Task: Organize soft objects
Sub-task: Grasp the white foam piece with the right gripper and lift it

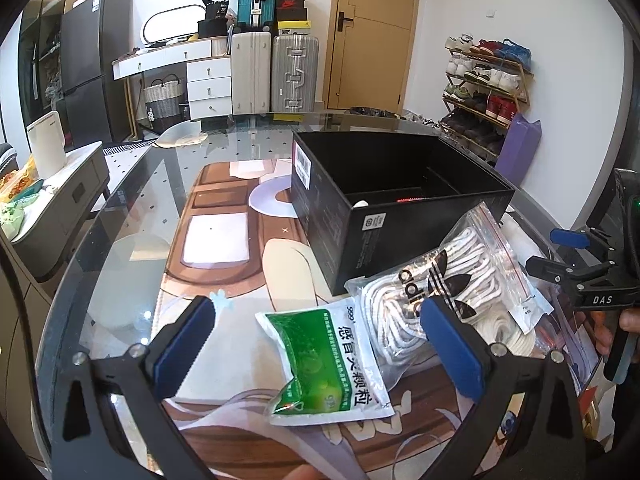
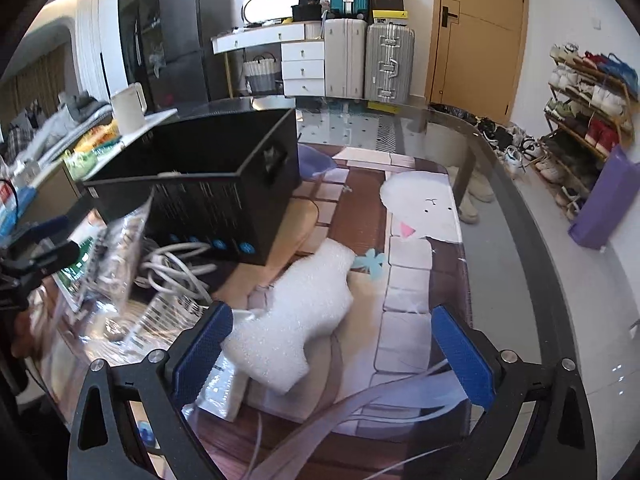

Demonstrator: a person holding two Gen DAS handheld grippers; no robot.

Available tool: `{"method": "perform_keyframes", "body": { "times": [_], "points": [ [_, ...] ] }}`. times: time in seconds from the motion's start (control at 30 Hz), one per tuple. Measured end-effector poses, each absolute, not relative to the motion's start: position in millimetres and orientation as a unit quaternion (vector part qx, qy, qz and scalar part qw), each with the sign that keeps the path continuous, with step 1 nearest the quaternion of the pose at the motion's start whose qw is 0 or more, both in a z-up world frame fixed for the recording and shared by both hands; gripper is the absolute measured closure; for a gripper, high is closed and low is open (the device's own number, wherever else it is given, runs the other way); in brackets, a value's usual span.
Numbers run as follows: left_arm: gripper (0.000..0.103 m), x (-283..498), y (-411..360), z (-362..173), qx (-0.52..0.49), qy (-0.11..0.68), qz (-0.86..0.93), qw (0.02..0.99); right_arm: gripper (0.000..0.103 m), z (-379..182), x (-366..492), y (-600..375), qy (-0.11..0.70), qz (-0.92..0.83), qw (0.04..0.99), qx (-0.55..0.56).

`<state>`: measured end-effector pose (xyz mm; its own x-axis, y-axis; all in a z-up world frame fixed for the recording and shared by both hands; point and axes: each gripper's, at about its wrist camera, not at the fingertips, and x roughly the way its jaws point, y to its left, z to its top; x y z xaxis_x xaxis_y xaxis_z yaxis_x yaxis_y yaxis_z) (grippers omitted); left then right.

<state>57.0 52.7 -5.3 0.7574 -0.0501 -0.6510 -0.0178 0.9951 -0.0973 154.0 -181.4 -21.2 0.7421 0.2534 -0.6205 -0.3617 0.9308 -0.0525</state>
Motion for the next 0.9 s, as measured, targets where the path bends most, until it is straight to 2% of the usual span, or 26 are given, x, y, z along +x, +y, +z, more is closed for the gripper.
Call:
{"method": "perform_keyframes", "body": {
  "times": [0.07, 0.2, 0.33, 0.53, 0.7, 0.77, 0.9],
  "points": [
    [0.0, 56.9, 52.9, -5.8, -0.051, 0.347, -0.01, 0.936, 0.002, -22.4, 155.7, -183.3, 0.321, 0.161, 0.929, -0.088],
    [0.0, 56.7, 53.5, -6.4, -0.051, 0.348, -0.011, 0.936, 0.015, -24.9, 159.5, -188.7, 0.329, 0.156, 0.927, -0.09],
    [0.0, 56.5, 53.8, -6.8, -0.051, 0.348, -0.012, 0.936, 0.017, -27.4, 166.2, -189.4, 0.337, 0.164, 0.924, -0.077],
    [0.0, 56.0, 53.8, -8.0, -0.053, 0.35, -0.015, 0.935, 0.036, -30.4, 174.5, -178.0, 0.344, 0.173, 0.918, -0.09],
    [0.0, 58.1, 54.9, -11.1, -0.062, 0.359, -0.021, 0.931, 0.058, -32.0, 173.3, -174.0, 0.346, 0.191, 0.914, -0.091],
    [0.0, 58.0, 56.4, -11.8, -0.066, 0.36, -0.02, 0.931, 0.064, -32.1, 171.8, -170.9, 0.347, 0.196, 0.912, -0.095],
    [0.0, 59.0, 61.8, -12.8, -0.084, 0.361, -0.02, 0.928, 0.065, -32.6, 164.8, -166.4, 0.345, 0.215, 0.908, -0.1]
  ]
}}
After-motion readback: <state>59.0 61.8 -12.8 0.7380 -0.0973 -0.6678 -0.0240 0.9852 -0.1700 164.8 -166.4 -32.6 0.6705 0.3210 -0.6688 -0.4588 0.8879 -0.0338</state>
